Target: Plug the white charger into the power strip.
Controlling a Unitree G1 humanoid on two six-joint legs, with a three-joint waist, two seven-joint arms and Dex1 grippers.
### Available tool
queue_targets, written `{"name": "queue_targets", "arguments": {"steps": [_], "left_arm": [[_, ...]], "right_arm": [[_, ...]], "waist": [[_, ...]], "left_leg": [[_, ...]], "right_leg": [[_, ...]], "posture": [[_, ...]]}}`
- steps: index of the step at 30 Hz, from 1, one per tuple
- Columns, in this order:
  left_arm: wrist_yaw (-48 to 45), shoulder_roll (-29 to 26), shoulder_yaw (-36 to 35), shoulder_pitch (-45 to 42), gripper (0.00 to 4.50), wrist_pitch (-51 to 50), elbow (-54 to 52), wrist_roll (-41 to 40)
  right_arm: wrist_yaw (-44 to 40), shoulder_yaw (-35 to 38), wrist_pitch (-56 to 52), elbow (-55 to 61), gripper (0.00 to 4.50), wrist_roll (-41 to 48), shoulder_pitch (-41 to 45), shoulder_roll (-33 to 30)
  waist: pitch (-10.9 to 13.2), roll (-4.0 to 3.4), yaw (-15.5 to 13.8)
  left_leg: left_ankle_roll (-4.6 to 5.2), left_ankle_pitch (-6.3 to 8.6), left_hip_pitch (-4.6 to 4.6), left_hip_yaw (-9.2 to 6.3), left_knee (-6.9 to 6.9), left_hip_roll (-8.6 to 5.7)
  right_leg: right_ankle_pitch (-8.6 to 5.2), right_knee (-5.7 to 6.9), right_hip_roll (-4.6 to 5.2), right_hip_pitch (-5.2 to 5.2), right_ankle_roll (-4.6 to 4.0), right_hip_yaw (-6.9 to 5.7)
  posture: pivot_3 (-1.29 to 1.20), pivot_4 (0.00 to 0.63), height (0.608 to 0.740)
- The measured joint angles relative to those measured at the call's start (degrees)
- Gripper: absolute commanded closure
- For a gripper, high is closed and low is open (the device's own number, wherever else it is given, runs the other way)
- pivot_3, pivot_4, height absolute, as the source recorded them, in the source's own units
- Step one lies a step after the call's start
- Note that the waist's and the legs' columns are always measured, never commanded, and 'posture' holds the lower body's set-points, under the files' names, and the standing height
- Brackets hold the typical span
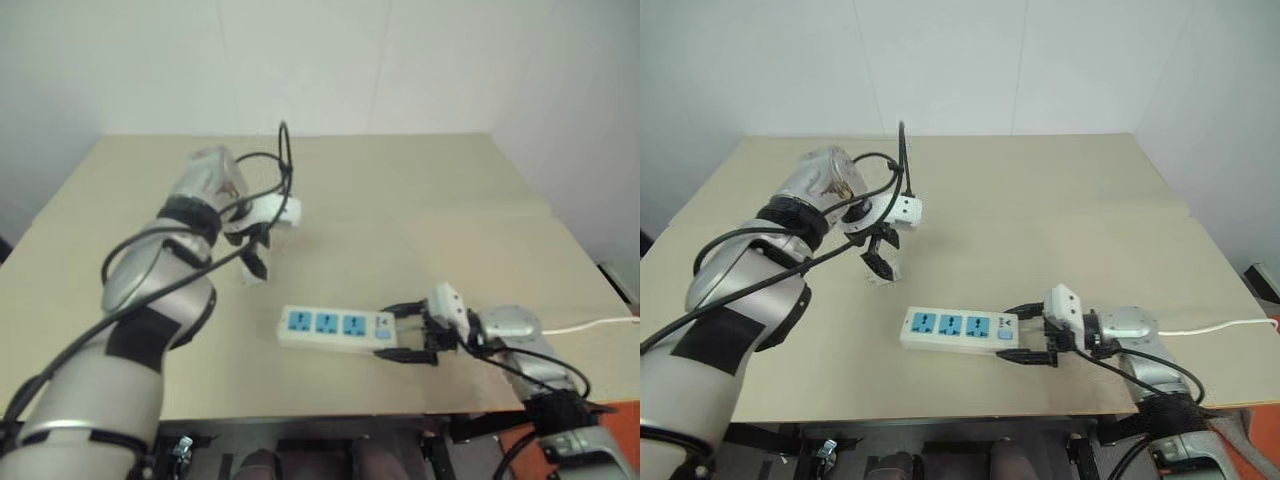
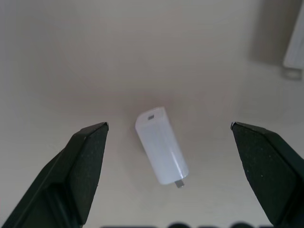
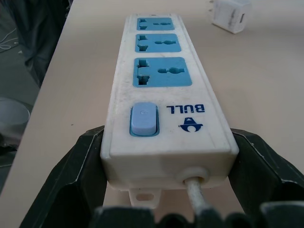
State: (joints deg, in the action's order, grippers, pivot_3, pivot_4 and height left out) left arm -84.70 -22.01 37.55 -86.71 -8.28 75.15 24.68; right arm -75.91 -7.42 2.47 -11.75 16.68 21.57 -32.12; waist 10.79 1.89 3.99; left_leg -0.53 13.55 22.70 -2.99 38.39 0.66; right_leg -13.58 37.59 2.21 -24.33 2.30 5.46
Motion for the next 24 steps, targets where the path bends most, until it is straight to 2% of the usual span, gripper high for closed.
{"name": "queue_targets", "arguments": {"steps": [24], "left_arm": [[10.33, 6.00, -3.85, 1.55, 0.00, -7.90, 3.62, 4.79]], "right_arm": [[6.77, -1.73, -0.44, 2.48, 1.08, -3.64, -0.58, 2.99]], "waist": [[0.00, 0.00, 0.00]], "left_leg": [[0.00, 0.00, 0.10, -0.10, 0.16, -0.01]], "right_leg": [[0.01, 0.09, 0.02, -0.03, 0.00, -0.09]], "posture": [[0.00, 0.150, 0.740]]}}
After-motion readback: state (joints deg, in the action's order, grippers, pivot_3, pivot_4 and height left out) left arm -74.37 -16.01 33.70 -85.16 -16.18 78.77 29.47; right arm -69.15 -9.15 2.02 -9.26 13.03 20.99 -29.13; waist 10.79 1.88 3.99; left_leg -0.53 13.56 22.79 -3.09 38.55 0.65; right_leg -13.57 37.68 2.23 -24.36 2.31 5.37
